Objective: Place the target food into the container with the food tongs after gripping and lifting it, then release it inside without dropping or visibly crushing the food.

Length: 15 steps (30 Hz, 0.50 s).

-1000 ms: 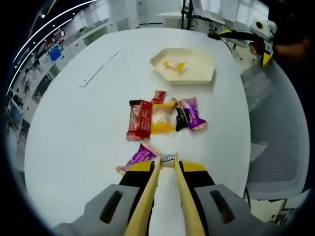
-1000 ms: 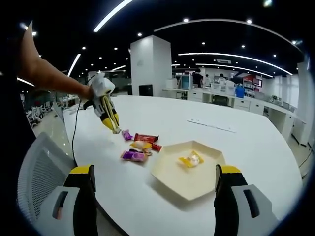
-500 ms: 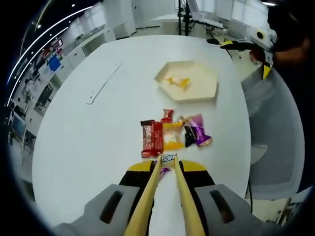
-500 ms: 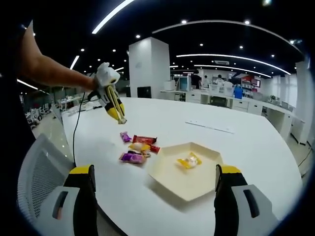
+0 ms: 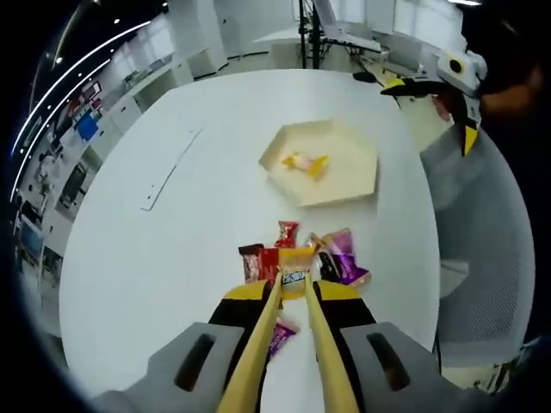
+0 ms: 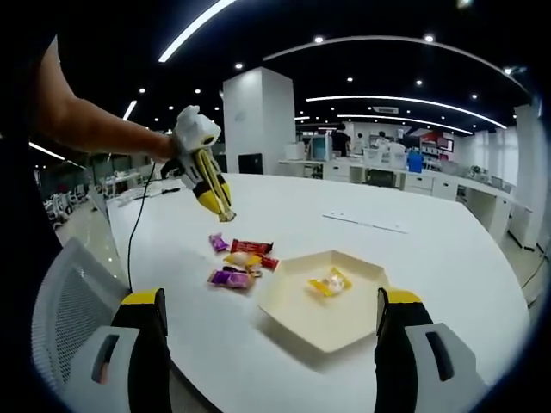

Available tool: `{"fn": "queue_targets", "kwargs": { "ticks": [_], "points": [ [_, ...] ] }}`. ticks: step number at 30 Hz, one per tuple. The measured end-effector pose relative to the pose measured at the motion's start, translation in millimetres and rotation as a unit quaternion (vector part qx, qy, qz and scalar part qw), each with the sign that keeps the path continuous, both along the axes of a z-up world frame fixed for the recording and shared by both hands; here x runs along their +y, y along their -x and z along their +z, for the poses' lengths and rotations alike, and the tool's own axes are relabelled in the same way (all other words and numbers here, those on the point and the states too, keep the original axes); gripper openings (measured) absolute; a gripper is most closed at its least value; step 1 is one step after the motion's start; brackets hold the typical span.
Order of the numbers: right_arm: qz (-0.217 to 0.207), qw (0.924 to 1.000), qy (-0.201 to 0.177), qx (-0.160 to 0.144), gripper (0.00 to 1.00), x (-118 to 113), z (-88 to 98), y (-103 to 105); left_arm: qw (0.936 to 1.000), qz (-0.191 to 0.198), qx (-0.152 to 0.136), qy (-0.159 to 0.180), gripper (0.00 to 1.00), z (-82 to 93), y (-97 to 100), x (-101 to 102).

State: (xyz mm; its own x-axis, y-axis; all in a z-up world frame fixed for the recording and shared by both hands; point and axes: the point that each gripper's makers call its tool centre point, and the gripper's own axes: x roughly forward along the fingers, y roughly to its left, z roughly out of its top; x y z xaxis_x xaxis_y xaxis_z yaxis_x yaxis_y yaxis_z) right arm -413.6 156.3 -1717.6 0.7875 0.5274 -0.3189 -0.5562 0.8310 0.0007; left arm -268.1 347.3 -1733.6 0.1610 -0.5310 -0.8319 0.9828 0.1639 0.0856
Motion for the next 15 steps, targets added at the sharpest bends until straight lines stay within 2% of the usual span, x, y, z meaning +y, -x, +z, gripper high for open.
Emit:
{"fn": "queue_targets", "kwargs": {
  "ticks": [7, 15],
  "points": [
    [-0.002, 1.0, -0.001, -0.002, 0.99, -0.9, 1.0, -0.3, 1.0, -0.01, 0.001, 0.002, 0.15, 0.5, -1.7, -27.6],
    [-0.008, 0.9999, -0.006, -0.006, 0.99, -3.8, 3.1, -1.3, 0.9997, -0.025, 0.0, 0.003, 0.15, 0.1, 0.9, -68.5]
  ]
}}
